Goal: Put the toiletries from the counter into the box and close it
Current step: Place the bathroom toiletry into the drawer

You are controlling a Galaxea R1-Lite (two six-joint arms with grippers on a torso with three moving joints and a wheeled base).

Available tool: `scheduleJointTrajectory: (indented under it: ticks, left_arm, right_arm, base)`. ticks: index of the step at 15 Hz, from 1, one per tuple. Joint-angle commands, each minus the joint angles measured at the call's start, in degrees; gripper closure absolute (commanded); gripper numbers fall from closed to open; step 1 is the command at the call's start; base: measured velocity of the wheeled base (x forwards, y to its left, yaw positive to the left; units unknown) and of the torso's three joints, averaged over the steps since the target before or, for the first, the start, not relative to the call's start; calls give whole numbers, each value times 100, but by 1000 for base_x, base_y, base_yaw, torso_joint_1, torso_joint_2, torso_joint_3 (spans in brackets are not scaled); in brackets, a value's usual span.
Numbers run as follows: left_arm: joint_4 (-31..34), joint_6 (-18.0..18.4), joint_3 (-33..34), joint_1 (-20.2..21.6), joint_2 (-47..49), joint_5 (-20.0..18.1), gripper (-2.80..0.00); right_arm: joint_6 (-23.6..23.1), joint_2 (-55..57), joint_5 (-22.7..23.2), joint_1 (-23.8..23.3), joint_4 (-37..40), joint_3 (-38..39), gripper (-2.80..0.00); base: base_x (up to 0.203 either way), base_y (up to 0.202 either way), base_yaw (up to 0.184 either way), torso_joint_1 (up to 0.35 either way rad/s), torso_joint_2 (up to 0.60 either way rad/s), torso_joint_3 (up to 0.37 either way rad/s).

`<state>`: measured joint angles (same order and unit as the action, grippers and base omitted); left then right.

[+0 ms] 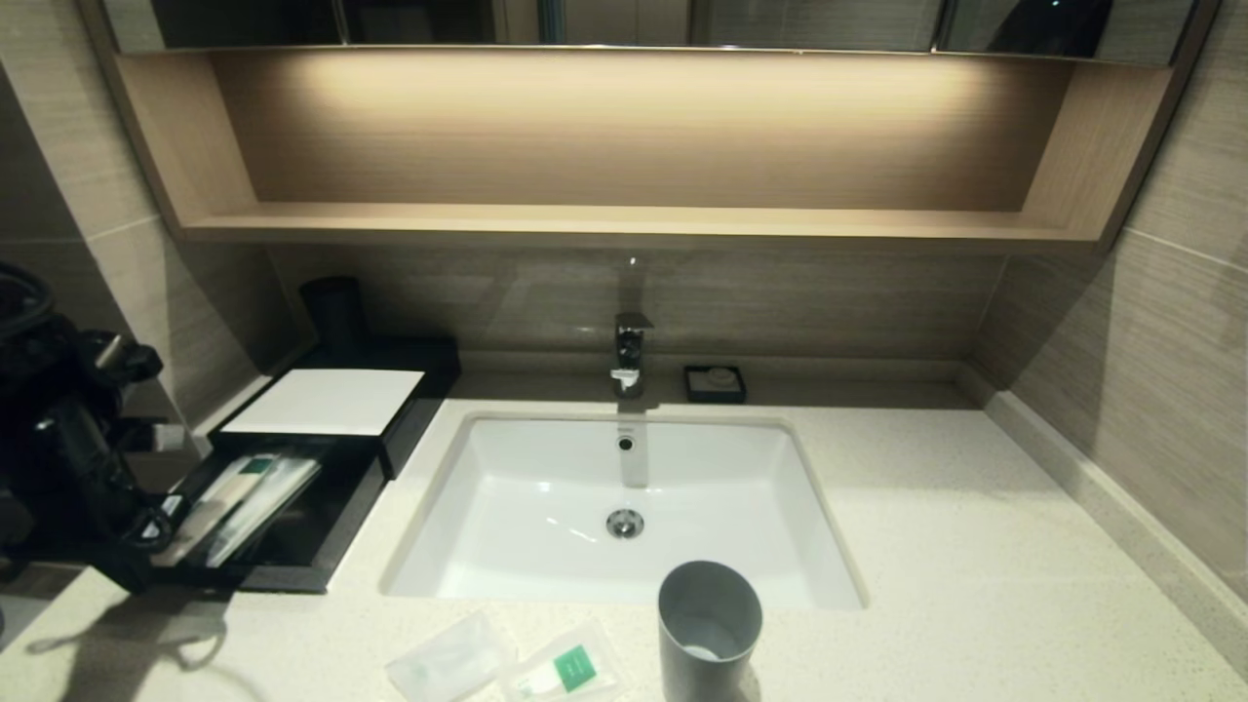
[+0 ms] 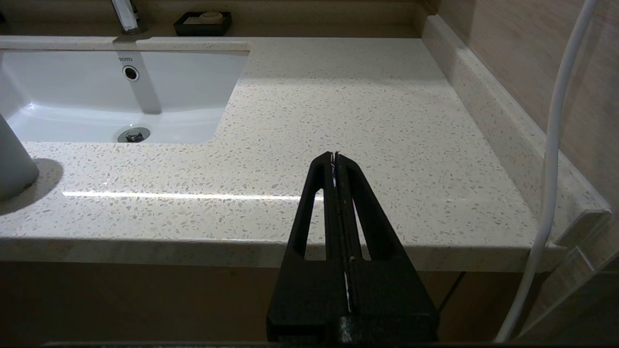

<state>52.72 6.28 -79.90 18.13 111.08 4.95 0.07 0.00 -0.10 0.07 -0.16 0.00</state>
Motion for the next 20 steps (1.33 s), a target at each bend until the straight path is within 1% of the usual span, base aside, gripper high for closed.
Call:
scheduleJointTrajectory:
  ticks: [1, 8, 12, 20]
  left_arm:
    - [27, -4, 18, 7, 72, 6, 0]
    - [-146, -13, 0, 7, 178, -3, 0]
    - [-361, -13, -10, 7, 188, -12, 0]
    - [-456, -31, -79, -2, 208, -29, 0]
  right_arm:
    - [1, 0, 1, 1, -2, 4, 0]
    - [1, 0, 1, 1, -2, 7, 0]
    - [1, 0, 1, 1, -2, 9, 0]
    - [1, 0, 1, 1, -2, 8, 0]
  base:
    - [0, 0, 0, 0, 0, 0]
    - [0, 0, 0, 0, 0, 0]
    - [0, 0, 0, 0, 0, 0]
    - [0, 0, 0, 0, 0, 0]
